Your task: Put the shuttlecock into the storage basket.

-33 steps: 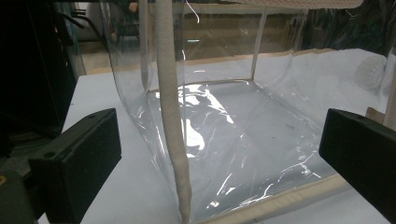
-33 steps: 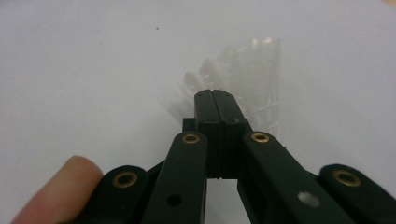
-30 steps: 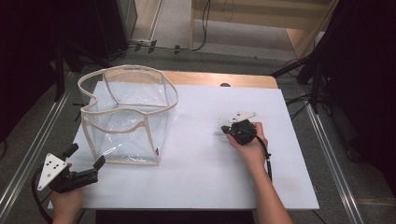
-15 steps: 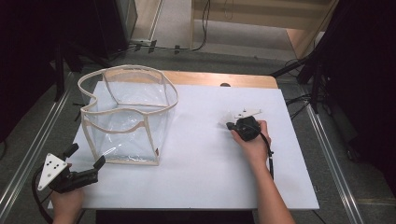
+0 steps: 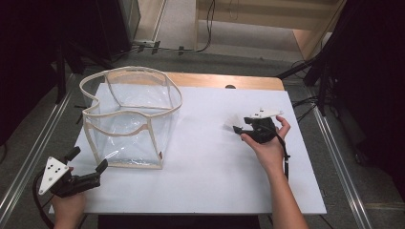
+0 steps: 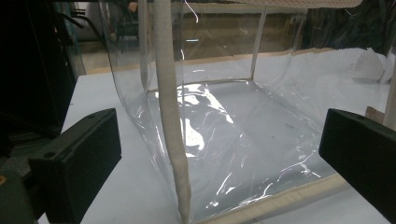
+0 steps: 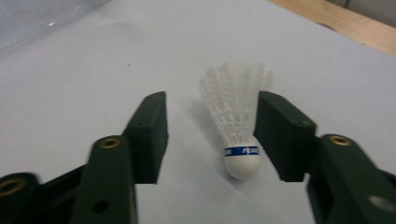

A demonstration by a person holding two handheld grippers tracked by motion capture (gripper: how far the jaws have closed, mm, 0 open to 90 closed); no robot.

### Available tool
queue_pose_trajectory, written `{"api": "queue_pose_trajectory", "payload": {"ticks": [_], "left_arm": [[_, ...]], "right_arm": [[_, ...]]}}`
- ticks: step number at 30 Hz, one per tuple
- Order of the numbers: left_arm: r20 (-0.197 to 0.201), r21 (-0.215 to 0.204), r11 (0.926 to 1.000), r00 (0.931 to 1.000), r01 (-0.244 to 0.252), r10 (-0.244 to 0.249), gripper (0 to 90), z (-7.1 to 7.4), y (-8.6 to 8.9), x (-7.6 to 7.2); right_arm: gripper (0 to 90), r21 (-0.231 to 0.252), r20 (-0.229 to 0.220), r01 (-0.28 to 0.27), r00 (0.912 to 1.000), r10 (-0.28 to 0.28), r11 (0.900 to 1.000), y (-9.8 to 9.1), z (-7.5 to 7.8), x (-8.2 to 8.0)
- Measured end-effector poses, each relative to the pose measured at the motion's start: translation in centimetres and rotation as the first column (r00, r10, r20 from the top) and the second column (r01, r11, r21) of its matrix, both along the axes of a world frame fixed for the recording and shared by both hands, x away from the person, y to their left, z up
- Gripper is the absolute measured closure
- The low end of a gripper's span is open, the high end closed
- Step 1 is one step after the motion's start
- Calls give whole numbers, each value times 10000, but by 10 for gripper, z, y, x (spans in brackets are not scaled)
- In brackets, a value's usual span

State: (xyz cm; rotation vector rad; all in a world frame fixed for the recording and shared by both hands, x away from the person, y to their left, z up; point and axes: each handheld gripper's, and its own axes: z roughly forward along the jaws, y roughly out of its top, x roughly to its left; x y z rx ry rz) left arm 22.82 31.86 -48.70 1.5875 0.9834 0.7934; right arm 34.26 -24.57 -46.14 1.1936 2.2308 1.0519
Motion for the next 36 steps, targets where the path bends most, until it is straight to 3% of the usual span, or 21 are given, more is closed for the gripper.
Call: {"api": "queue_pose_trajectory", "payload": {"ticks": [1, 3, 4, 9, 14, 17, 22, 24, 29, 30, 33, 36], "left_arm": [[0, 13, 10000, 10000, 7, -7, 0, 0, 0, 0], [-13, 46, 10000, 10000, 16, -16, 0, 0, 0, 0], [-14, 51, 10000, 10000, 13, -13, 0, 0, 0, 0], [-1, 5, 10000, 10000, 5, -5, 0, 0, 0, 0], [-5, 6, 10000, 10000, 2, -2, 0, 0, 0, 0], [-5, -13, 10000, 10000, 9, -9, 0, 0, 0, 0], [-1, -16, 10000, 10000, 17, -17, 0, 0, 0, 0], [-1, -11, 10000, 10000, 11, -11, 0, 0, 0, 0], [-3, -8, 10000, 10000, 12, -12, 0, 0, 0, 0], [-2, -11, 10000, 10000, 12, -12, 0, 0, 0, 0], [-1, -9, 10000, 10000, 10, -10, 0, 0, 0, 0], [0, -19, 10000, 10000, 22, -22, 0, 0, 0, 0]], "right_arm": [[280, 0, 0, 0, 10000, 0, 10000, 0, 0, 0], [115, 32, -340, -150, 9993, 151, 9999, -3, 4, 1], [0, 37, -776, -274, 9966, 276, 9996, -4, 5, 3], [0, -417, -1435, 35, 9896, -95, 9991, -5, 3, 8], [0, -1125, -1950, -499, 9804, 272, 9924, -1, -3, 14], [105, -1639, -2117, -516, 9772, 160, 9851, 2, -8, 19], [129, -1643, -2265, -455, 9740, 72, 9854, 1, -12, 24], [218, -1716, -2358, -531, 9717, 113, 9837, 2, -13, 25], [301, -1951, -2551, -575, 9669, 60, 9791, 4, -18, 29], [375, -2031, -2582, -542, 9661, 0, 9777, 4, -20, 31], [392, -2116, -2594, -443, 9657, -124, 9763, 5, -22, 31], [465, -2133, -2540, -357, 9670, -202, 9763, 6, -23, 32]]}}
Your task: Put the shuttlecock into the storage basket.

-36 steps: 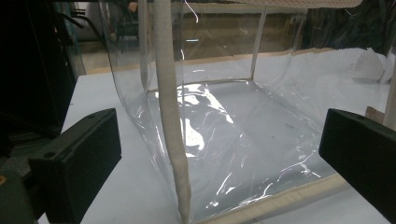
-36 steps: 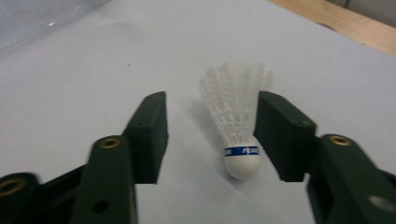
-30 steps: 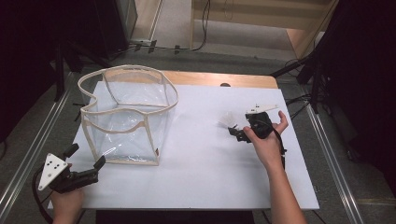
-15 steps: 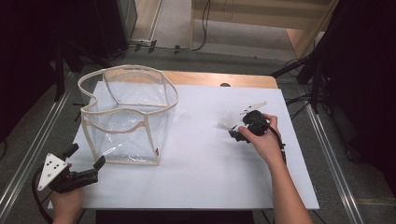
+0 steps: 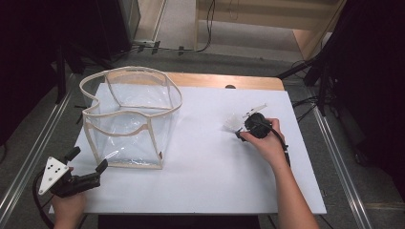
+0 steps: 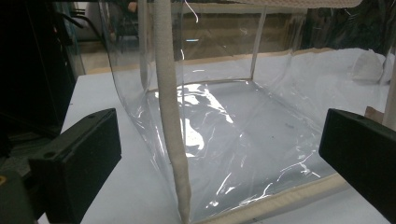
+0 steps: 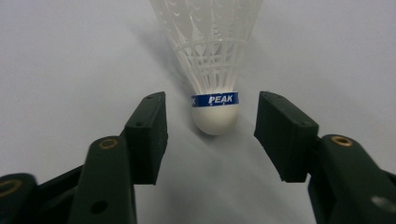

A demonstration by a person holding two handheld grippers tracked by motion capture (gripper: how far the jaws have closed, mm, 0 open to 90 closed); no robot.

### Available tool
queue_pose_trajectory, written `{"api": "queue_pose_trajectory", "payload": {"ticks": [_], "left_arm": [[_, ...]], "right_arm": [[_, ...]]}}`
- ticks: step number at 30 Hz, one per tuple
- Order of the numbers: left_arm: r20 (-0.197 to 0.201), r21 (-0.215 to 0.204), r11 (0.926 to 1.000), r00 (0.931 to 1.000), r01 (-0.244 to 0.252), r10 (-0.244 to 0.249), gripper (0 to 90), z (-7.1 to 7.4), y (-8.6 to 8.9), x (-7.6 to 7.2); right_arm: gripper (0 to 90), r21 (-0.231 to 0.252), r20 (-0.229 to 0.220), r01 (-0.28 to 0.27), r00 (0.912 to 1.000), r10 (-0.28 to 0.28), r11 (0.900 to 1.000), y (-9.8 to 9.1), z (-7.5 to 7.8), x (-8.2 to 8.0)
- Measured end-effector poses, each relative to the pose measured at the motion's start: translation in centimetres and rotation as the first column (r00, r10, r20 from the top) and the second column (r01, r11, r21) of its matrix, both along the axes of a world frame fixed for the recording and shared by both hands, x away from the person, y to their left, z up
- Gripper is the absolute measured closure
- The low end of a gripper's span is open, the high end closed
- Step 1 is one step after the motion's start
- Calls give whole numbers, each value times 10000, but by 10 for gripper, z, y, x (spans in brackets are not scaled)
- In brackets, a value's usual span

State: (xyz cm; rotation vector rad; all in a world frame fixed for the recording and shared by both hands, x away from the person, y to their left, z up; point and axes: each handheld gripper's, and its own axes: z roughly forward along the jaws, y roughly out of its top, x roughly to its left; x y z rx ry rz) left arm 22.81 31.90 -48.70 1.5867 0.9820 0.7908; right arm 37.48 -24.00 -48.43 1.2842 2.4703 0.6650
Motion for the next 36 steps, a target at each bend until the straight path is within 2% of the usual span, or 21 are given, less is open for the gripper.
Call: {"api": "queue_pose_trajectory", "payload": {"ticks": [4, 7, 14, 15, 17, 19, 23, 36], "left_arm": [[1, 11, 10000, 10000, -10, 10, 0, 0, 0, 0], [-1, 10, 10000, 10000, -8, 8, 0, 0, 0, 0], [-4, 18, 10000, 10000, -12, 12, 0, 0, 0, 0], [-1, 9, 10000, 10000, -8, 8, 0, 0, 0, 0], [0, 7, 10000, 10000, -8, 8, 0, 0, 0, 0], [0, 18, 10000, 10000, -8, 8, 0, 0, 0, 0], [5, 27, 10000, 10000, -4, 4, 0, 0, 0, 0], [4, 30, 10000, 10000, -1, 1, 0, 0, 0, 0]], "right_arm": [[500, 23, -1, -202, 9998, 202, 9998, 2, -2, 0], [531, -196, -62, -110, 9999, 109, 9997, 5, -4, 1], [541, -381, -73, 35, 10000, -38, 9993, 5, -8, 4], [591, -413, -106, 113, 9999, -118, 9991, 4, -10, 5], [616, -394, -134, 212, 9997, -217, 9990, 4, -10, 6], [623, -178, -270, 308, 9991, -313, 9994, 1, -10, 7], [626, -26, -121, 426, 9990, -426, 9991, 0, -9, 6], [627, 900, 661, 322, 9971, -383, 9954, 3, 4, -10]]}}
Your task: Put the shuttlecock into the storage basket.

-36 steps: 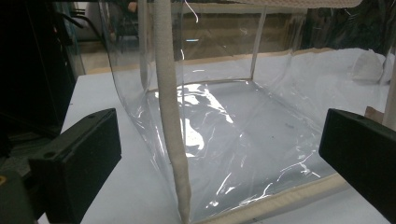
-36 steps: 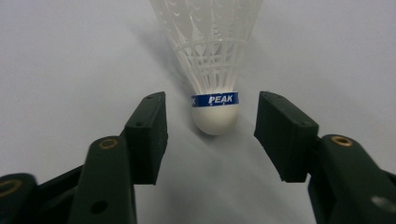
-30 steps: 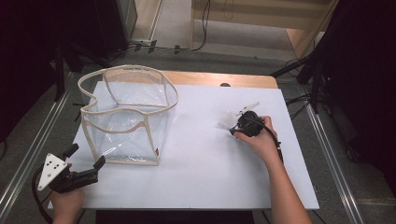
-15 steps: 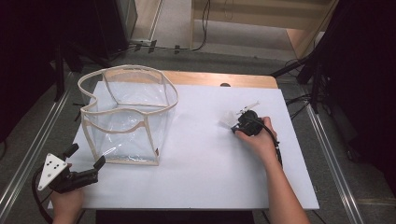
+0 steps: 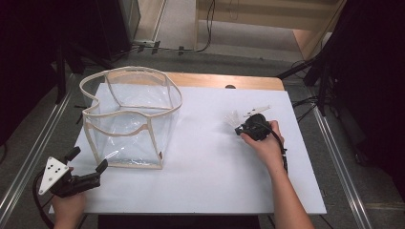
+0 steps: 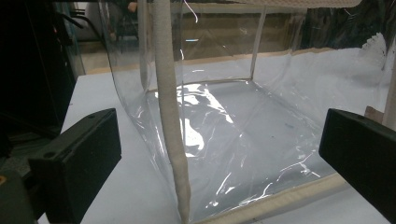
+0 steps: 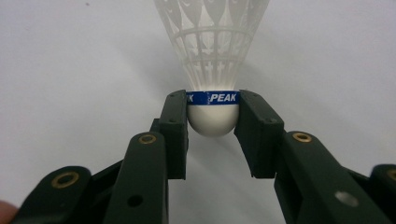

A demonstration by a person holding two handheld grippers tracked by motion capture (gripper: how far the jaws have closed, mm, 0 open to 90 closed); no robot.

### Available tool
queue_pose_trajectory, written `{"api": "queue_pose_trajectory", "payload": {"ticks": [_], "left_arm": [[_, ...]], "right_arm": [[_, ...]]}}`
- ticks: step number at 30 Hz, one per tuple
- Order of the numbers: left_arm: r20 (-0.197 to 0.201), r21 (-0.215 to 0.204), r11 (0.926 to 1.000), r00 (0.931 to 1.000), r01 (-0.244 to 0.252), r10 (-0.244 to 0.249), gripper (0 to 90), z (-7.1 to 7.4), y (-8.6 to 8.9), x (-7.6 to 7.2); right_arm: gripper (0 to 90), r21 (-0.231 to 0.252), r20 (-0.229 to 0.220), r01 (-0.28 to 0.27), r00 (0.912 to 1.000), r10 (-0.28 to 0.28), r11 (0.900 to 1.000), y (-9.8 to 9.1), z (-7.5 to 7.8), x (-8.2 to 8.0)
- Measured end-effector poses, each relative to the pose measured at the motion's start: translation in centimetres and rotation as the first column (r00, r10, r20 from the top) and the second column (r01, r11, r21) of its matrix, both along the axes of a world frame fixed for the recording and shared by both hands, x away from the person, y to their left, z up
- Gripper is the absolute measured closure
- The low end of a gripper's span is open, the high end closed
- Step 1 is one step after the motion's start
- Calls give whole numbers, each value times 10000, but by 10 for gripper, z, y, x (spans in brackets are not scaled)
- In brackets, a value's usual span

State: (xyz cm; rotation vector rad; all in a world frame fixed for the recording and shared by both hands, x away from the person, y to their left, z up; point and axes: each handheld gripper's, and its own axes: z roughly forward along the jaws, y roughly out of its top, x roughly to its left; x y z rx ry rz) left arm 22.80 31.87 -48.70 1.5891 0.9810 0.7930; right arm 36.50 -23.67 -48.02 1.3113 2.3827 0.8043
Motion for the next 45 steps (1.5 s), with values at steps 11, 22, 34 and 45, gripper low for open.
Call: {"api": "queue_pose_trajectory", "payload": {"ticks": [11, 22, 34, 45], "left_arm": [[-6, -21, 10000, 10000, 0, 0, 0, 0, 0, 0], [-5, -40, 10000, 10000, 11, -11, 0, 0, 0, 0], [-4, -22, 10000, 10000, 24, -24, 0, 0, 0, 0], [-8, -6, 10000, 10000, 45, -45, 0, 0, 0, 0]], "right_arm": [[627, 432, 363, -399, 9986, 383, 9983, 16, 9, -13], [627, 798, 748, -735, 9949, 676, 9941, 36, 15, -22], [627, 1286, 1074, -1098, 9895, 963, 9856, 54, 19, -29], [627, 1479, 1399, -1425, 9826, 1220, 9787, 68, 24, -34]]}}
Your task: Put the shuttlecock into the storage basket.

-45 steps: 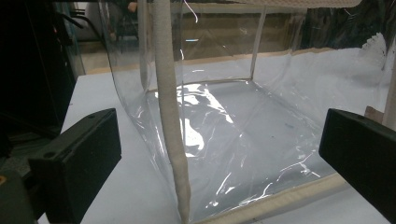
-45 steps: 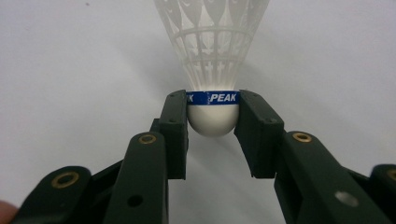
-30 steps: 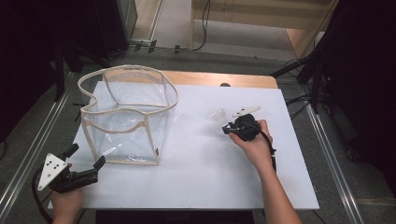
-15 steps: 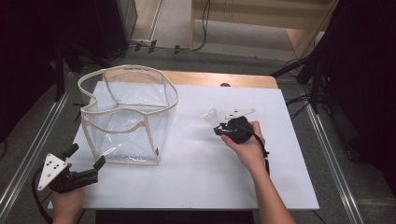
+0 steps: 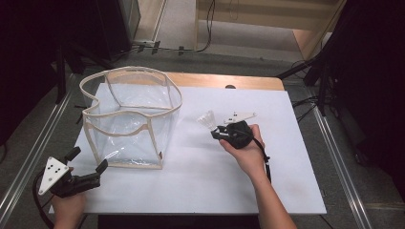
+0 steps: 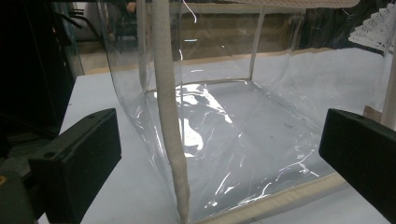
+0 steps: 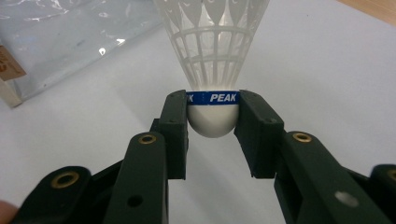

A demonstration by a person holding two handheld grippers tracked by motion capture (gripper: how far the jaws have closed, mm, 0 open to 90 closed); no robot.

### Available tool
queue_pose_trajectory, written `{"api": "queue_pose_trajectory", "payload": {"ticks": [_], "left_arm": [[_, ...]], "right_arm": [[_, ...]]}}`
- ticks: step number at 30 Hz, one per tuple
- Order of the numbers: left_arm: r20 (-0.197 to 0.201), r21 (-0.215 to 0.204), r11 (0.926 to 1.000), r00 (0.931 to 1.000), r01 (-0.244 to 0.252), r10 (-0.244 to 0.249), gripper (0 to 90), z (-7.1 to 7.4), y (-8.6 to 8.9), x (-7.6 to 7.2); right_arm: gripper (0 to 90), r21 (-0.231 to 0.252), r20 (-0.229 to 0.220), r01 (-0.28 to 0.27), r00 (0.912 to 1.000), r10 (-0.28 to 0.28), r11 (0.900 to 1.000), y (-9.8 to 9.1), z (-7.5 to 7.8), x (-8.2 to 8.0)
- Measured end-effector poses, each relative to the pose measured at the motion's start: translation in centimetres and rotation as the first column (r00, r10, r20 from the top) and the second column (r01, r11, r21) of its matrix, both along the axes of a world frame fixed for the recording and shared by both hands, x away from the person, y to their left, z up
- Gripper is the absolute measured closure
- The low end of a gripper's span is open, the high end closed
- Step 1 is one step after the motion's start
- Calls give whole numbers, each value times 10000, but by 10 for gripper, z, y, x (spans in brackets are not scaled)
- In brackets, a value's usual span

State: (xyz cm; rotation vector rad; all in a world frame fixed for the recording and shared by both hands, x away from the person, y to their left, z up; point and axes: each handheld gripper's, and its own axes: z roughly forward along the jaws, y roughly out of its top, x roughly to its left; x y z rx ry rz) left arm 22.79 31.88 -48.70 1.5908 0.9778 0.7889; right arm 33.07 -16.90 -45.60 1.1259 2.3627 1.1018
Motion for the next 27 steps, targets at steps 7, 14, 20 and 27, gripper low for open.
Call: {"api": "queue_pose_trajectory", "payload": {"ticks": [7, 14, 20, 27], "left_arm": [[1, 0, 10000, 10000, 12, -12, 0, 0, 0, 0], [2, -30, 10000, 10000, 15, -15, 0, 0, 0, 0], [2, -35, 10000, 10000, 8, -8, 0, 0, 0, 0], [-13, -64, 10000, 10000, 15, -15, 0, 0, 1, 0]], "right_arm": [[627, 196, 193, -90, 9998, 86, 9998, 5, 4, -3], [627, 425, 373, -133, 9992, 117, 9990, 9, 9, -6], [627, 594, 544, -251, 9983, 219, 9979, 13, 11, -8], [627, 843, 698, -346, 9971, 288, 9958, 18, 14, -11]]}}
